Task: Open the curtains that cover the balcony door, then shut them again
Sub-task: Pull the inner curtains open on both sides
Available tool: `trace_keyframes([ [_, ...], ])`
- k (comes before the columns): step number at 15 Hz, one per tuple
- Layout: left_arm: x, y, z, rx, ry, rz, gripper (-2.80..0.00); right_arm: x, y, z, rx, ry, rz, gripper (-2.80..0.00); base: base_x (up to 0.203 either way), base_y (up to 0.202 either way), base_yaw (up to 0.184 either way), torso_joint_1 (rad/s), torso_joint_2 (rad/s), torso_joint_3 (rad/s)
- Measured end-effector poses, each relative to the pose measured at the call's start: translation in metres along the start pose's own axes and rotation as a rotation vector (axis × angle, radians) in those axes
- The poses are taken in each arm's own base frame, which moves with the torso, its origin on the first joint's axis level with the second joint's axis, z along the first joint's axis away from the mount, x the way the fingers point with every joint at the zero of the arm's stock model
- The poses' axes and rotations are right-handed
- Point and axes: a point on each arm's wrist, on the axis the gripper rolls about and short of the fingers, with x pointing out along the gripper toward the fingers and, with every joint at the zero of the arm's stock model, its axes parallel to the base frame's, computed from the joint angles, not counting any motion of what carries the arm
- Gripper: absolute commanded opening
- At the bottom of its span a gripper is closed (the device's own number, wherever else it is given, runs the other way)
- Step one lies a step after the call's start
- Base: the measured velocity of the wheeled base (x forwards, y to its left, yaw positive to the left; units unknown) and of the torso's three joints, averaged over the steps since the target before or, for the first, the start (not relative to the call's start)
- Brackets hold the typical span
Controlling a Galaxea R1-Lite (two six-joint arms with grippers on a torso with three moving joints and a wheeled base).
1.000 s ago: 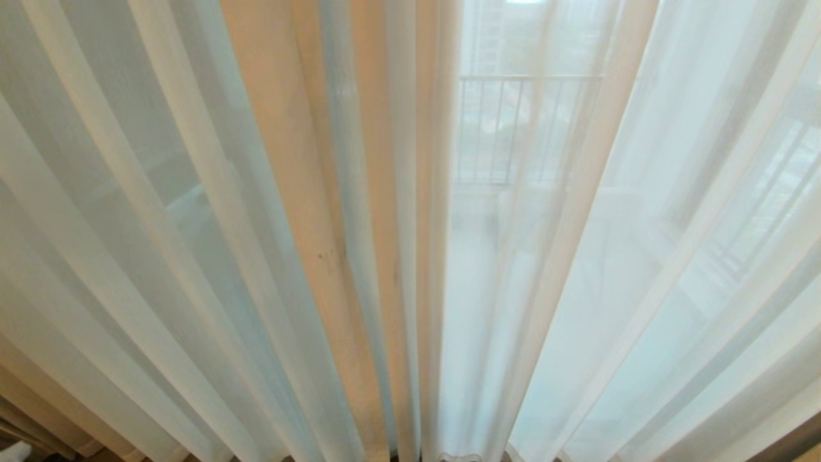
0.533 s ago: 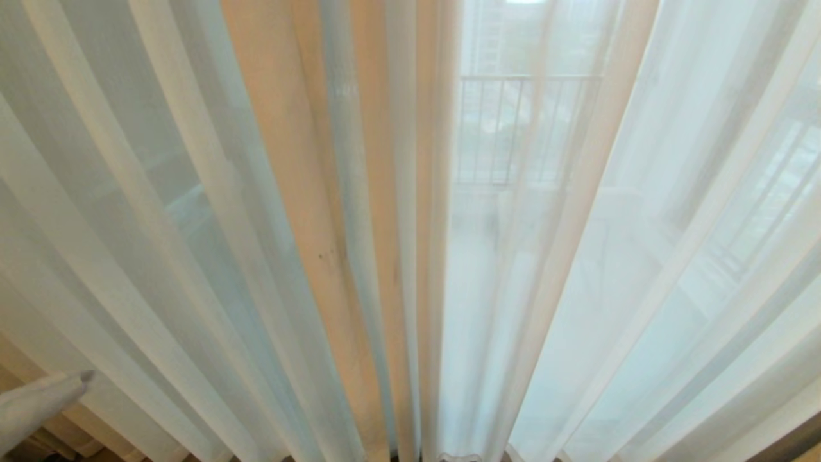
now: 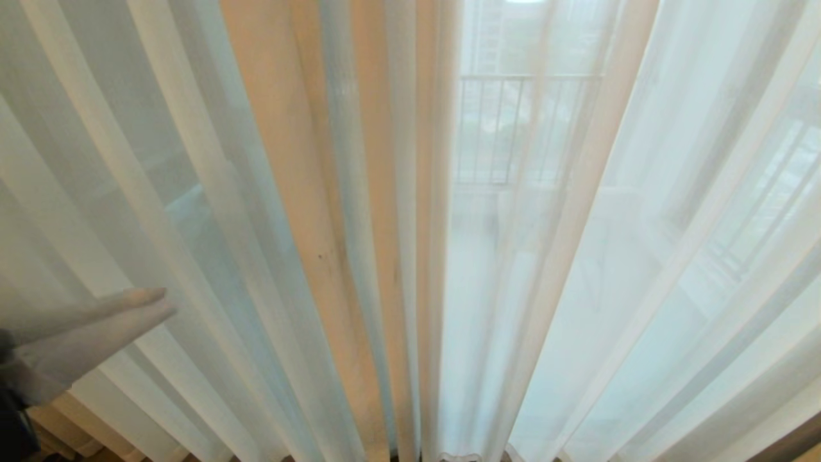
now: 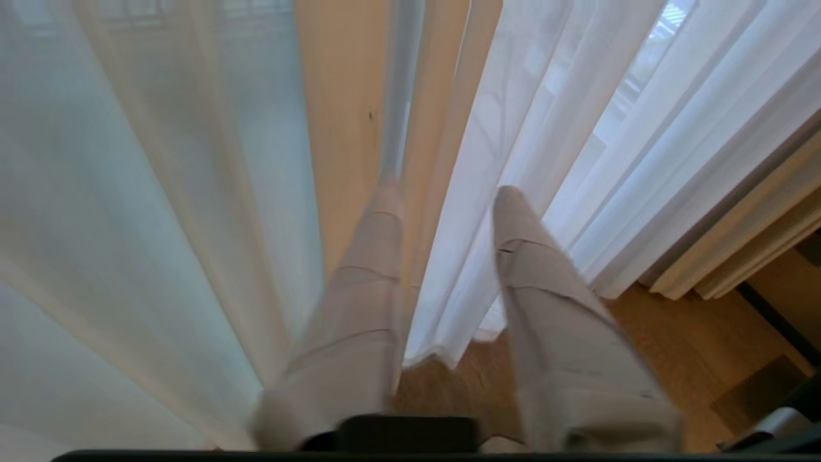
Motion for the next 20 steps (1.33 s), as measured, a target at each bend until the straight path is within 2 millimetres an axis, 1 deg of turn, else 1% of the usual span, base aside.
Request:
trace_keyframes([
  [5, 0.019, 0.005, 0.006, 0.007, -0.035, 0.001, 0.0, 0.0, 0.0, 0.0, 0.0, 0.0, 0.0, -2.8, 0.0, 0.0, 0.0, 0.0, 0.0, 0.0],
  [8, 0.032, 0.007, 0.015, 0.019, -0.093, -0.011, 0.0, 0.0, 0.0, 0.0, 0.0, 0.0, 0.0, -2.8, 0.0, 0.0, 0.0, 0.0, 0.0, 0.0],
  [10, 0.043, 0.005, 0.021, 0.035, -0.141, -0.043, 0.0, 0.0, 0.0, 0.0, 0.0, 0.0, 0.0, -2.8, 0.0, 0.0, 0.0, 0.0, 0.0, 0.0],
  [13, 0.057, 0.003, 0.025, 0.053, -0.183, -0.081, 0.0, 0.0, 0.0, 0.0, 0.0, 0.0, 0.0, -2.8, 0.0, 0.0, 0.0, 0.0, 0.0, 0.0],
  [16, 0.071, 0.005, 0.023, 0.052, -0.159, -0.077, 0.0, 0.0, 0.0, 0.0, 0.0, 0.0, 0.0, -2.8, 0.0, 0.0, 0.0, 0.0, 0.0, 0.0],
  [20, 0.091, 0.01, 0.028, 0.046, -0.151, -0.021, 0.0, 0.0, 0.0, 0.0, 0.0, 0.0, 0.0, -2.8, 0.0, 0.0, 0.0, 0.0, 0.0, 0.0],
])
